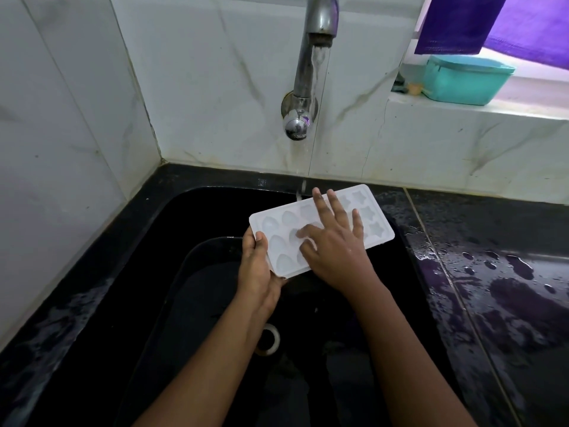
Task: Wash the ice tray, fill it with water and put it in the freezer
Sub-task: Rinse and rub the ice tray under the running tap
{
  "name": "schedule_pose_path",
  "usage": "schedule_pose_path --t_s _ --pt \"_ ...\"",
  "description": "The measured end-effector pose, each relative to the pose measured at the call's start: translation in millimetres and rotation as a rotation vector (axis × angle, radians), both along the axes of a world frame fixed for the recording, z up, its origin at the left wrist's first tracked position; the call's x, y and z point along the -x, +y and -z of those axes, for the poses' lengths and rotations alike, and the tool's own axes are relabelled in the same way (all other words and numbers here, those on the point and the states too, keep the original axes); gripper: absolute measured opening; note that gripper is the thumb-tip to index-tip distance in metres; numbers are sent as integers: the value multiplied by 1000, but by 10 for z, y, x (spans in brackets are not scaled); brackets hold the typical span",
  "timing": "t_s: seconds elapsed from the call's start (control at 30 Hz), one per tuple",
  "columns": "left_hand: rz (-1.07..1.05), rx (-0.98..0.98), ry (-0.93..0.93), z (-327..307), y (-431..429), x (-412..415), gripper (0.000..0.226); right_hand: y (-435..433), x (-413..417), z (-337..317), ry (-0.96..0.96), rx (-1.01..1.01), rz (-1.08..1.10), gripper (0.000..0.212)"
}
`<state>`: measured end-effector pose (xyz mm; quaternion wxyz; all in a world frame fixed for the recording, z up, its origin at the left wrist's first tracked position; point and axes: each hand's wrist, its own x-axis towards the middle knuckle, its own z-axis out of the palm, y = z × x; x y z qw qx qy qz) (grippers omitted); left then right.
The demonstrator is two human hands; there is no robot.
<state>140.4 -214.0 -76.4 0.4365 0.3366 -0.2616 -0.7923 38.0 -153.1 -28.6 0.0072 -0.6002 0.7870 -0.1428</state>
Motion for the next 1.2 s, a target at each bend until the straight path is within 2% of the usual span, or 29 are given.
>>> schedule_pose_path --t_s 0.17,0.3,0.37,0.43,0.5,0.6,0.7,0.77,0.87,0.93,1.03,1.1,1.2 --pt "-28 -22 39 27 -11 4 34 -29 -66 62 -52 -82 -50 31" --pt "-8 0 24 30 29 27 33 -6 -34 126 1 -2 29 27" --pt "-33 -7 41 33 9 32 34 -10 -85 167 9 -2 -11 31" --pt "-70 -15 60 28 -38 6 33 -31 -86 185 -32 -50 -75 38" --pt "-87 -3 63 49 -59 -15 32 -46 -45 185 -73 -74 -68 35" --pt "-68 14 61 44 -29 3 30 -40 -64 219 -27 41 18 29" --pt "-95 26 64 37 -61 10 28 -52 -168 240 6 11 0 45" --pt "-125 41 69 35 -118 -29 30 -67 -165 232 -71 -65 -52 50" --pt "-129 66 66 56 -147 -65 30 -63 -101 192 -159 -78 -23 40" --pt "-96 60 51 59 -108 -39 29 -54 -121 209 -76 -17 32 40" --pt "-69 65 41 73 -78 5 29 -56 -196 252 3 13 37 50" --pt "-82 67 28 85 -101 2 30 -64 -170 269 -25 -45 -12 54" --pt "-71 68 15 98 -90 12 29 -55 -84 224 -116 -66 28 43"
